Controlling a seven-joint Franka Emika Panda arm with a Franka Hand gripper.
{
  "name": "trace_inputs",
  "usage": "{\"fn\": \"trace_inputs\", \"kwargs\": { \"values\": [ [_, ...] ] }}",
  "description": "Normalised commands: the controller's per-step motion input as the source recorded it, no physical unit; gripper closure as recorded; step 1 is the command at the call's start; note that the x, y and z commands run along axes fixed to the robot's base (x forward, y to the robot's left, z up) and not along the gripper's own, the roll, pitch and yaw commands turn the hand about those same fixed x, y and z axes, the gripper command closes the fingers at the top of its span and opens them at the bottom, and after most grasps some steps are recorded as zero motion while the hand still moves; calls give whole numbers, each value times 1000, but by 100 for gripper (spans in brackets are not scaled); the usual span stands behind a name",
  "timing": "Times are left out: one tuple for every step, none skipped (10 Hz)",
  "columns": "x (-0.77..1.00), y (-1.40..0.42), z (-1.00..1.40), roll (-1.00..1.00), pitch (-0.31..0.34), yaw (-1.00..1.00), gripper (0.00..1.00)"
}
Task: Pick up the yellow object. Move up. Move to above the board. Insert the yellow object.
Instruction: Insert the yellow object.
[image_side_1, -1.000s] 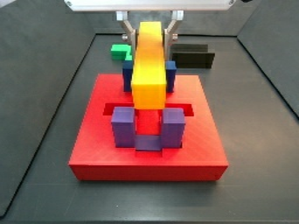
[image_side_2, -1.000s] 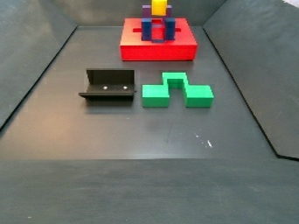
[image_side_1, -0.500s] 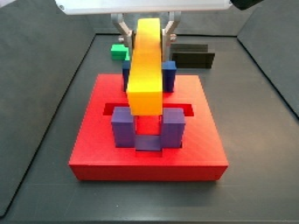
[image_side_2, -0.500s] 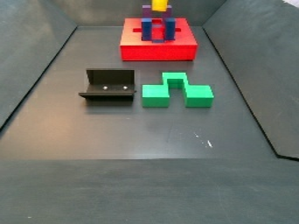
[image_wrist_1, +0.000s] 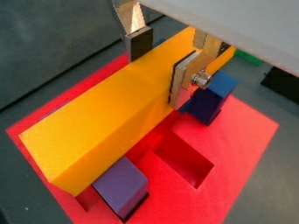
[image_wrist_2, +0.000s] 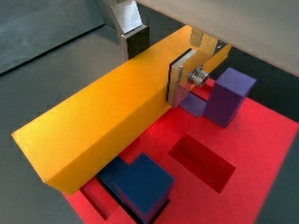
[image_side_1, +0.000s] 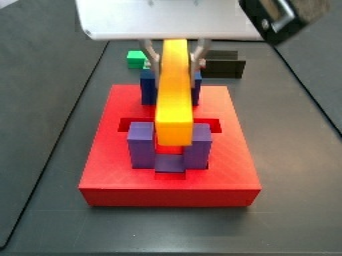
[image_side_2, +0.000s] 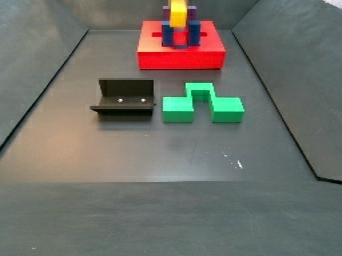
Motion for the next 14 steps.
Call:
{"fn": "trace_inputs", "kwargs": {
  "values": [
    [0,0,-71,136,20,0,100],
    [-183,0,0,140,0,0,100],
    [-286,0,29,80,-3,0,100],
    [-271,0,134,91,-24,0,100],
    [-266,-20,31,99,-20,-31,100],
    [-177,-34,0,90,-3,-6,100],
    [46,-23,-103,116,31,0,100],
    [240,-31,-266,139,63,0,100],
    [291,-69,-289,149,71,0,100],
    [291,-83,-277,173,80,0,100],
    [200,-54,-237,151,66,0,100],
    [191,-54,-214,126,60,0,100],
    [100,-3,-197,23,21,0,100],
    [103,0,-174,-24,0,0,100]
  ]
}}
